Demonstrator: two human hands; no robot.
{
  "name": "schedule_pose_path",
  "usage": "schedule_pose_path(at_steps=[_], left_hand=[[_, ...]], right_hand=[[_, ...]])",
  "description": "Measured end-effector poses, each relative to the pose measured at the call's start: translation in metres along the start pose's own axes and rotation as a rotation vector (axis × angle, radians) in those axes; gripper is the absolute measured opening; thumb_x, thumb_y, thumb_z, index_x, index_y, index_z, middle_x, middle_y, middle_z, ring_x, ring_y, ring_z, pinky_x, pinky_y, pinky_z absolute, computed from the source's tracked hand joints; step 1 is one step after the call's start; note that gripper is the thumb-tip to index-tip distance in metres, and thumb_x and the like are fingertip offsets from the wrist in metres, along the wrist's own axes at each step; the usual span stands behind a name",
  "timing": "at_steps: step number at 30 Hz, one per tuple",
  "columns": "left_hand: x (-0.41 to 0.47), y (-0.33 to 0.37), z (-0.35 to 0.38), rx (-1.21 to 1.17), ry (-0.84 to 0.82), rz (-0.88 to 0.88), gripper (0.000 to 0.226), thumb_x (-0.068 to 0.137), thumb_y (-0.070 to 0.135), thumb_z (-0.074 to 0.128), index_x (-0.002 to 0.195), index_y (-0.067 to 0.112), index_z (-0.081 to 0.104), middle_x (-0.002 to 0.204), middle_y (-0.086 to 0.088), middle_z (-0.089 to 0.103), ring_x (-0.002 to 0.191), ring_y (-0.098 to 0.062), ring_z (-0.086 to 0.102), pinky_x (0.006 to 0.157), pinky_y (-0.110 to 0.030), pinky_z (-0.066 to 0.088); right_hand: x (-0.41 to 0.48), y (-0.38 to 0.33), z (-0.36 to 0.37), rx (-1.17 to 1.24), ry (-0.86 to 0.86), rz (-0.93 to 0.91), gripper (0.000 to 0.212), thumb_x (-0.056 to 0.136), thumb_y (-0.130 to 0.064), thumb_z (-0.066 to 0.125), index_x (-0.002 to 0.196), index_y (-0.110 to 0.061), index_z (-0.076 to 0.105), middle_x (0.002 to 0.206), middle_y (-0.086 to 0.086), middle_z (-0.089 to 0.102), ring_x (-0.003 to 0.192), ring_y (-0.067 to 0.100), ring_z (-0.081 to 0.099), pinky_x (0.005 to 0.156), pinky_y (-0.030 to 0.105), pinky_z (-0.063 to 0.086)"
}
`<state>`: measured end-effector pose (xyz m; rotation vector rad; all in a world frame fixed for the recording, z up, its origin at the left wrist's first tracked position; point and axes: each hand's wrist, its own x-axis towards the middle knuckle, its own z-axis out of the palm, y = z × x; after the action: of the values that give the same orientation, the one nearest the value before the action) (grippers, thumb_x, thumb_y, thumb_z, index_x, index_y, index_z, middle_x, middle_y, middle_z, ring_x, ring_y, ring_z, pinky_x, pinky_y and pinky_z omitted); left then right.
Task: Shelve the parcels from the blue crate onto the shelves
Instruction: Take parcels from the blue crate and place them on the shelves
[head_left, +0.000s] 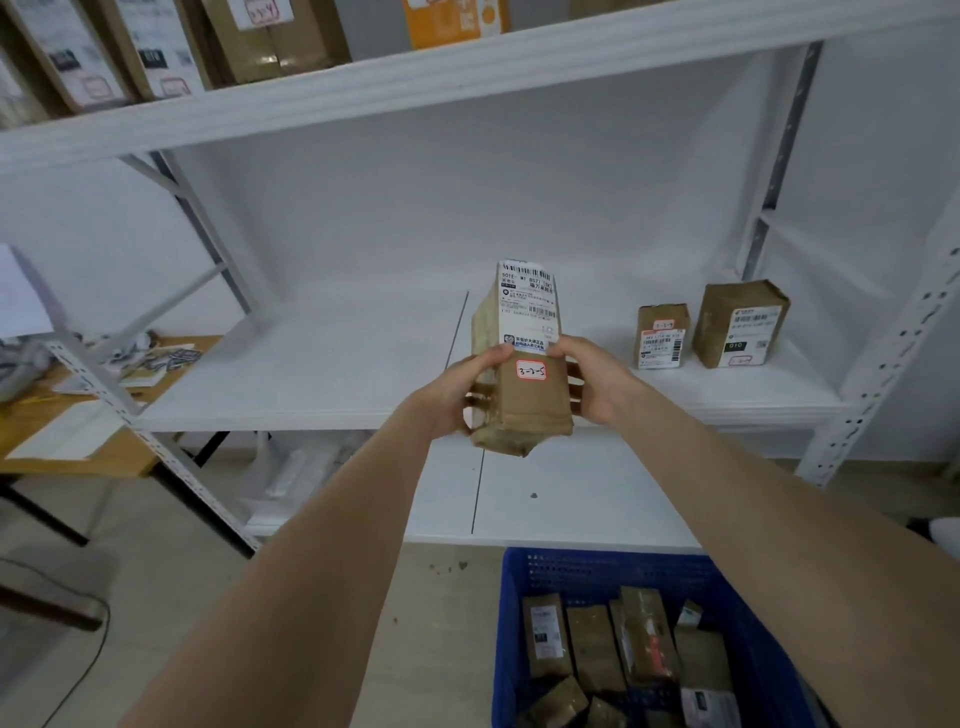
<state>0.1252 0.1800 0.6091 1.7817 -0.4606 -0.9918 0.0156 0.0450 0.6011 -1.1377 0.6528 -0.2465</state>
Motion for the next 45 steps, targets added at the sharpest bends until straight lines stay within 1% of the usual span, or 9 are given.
schedule_pose_path(at_steps=[4,13,16,20,24,26,34,40,45], left_hand=[[-0.015,0.003,-0.002,0.007,0.011,-0.010,0.059,0.079,0.071,0.049,0.120,0.028,0.054,0.116,-0.009,0.058,0.112,-0.026,0.053,0.092,-0.052,0.044],[-0.008,-0.019,-0.030,-0.012,-0.021,-0.030,0.054,0.082,0.062,0.054,0.124,0.028,0.051,0.117,-0.008,0.056,0.111,-0.026,0.052,0.101,-0.060,0.037],[0.001,-0.023,-0.054,-0.005,-0.069,-0.030,0.046,0.081,0.065,0.053,0.113,0.032,0.056,0.119,-0.009,0.057,0.113,-0.026,0.053,0.095,-0.055,0.042],[0.026,-0.031,-0.099,0.001,-0.094,-0.029,0.037,0.083,0.066,0.048,0.098,0.034,0.059,0.114,-0.006,0.060,0.111,-0.025,0.053,0.074,-0.039,0.048],[0.059,-0.038,-0.162,0.011,-0.117,-0.030,0.050,0.080,0.065,0.055,0.116,0.030,0.056,0.120,-0.007,0.059,0.115,-0.025,0.052,0.097,-0.055,0.042],[0.071,-0.040,-0.191,0.030,-0.138,-0.035,0.063,0.072,0.067,0.059,0.122,0.030,0.053,0.121,-0.007,0.058,0.115,-0.025,0.052,0.100,-0.059,0.038],[0.093,-0.033,-0.253,-0.009,-0.239,-0.025,0.040,0.078,0.065,0.056,0.107,0.036,0.057,0.123,-0.007,0.057,0.116,-0.025,0.052,0.098,-0.057,0.041],[0.083,-0.013,-0.267,-0.008,-0.239,0.038,0.030,0.091,0.044,0.051,0.116,0.028,0.055,0.114,-0.005,0.059,0.104,-0.023,0.056,0.091,-0.047,0.048],[0.058,0.008,-0.265,0.043,-0.224,0.128,0.036,0.091,0.035,0.053,0.126,0.026,0.054,0.122,-0.004,0.058,0.113,-0.028,0.055,0.089,-0.046,0.050]], right_hand=[[-0.013,-0.003,0.002,-0.005,-0.042,-0.013,0.033,0.086,-0.012,0.056,0.119,-0.015,0.056,0.099,0.008,0.064,0.083,0.024,0.063,0.070,0.034,0.055],[-0.012,0.015,0.026,-0.016,-0.037,0.013,0.039,0.085,-0.009,0.055,0.124,-0.013,0.055,0.099,0.008,0.064,0.082,0.023,0.064,0.062,0.031,0.054],[0.001,0.020,0.047,-0.024,-0.009,0.016,0.039,0.085,-0.009,0.054,0.123,-0.013,0.056,0.098,0.008,0.064,0.081,0.023,0.064,0.061,0.031,0.053],[0.030,0.029,0.087,-0.003,0.026,-0.003,0.028,0.086,-0.005,0.051,0.112,-0.013,0.060,0.094,0.007,0.064,0.083,0.022,0.062,0.065,0.032,0.053],[0.063,0.039,0.140,0.032,0.087,0.015,0.025,0.088,-0.006,0.052,0.110,-0.014,0.061,0.091,0.004,0.064,0.080,0.020,0.061,0.066,0.032,0.052],[0.077,0.044,0.165,0.045,0.105,0.029,0.027,0.088,-0.008,0.053,0.113,-0.015,0.061,0.094,0.003,0.064,0.083,0.019,0.062,0.069,0.032,0.052],[0.099,0.038,0.219,0.002,0.088,0.038,0.028,0.090,-0.015,0.059,0.117,-0.021,0.058,0.108,0.007,0.064,0.098,0.029,0.063,0.078,0.041,0.055],[0.101,0.030,0.230,-0.035,0.077,-0.005,0.039,0.087,-0.015,0.063,0.125,-0.020,0.057,0.117,0.006,0.065,0.105,0.030,0.064,0.085,0.044,0.055],[0.078,0.015,0.230,-0.053,0.071,-0.061,0.036,0.086,-0.012,0.063,0.122,-0.020,0.058,0.114,0.006,0.066,0.102,0.029,0.064,0.087,0.042,0.055]])
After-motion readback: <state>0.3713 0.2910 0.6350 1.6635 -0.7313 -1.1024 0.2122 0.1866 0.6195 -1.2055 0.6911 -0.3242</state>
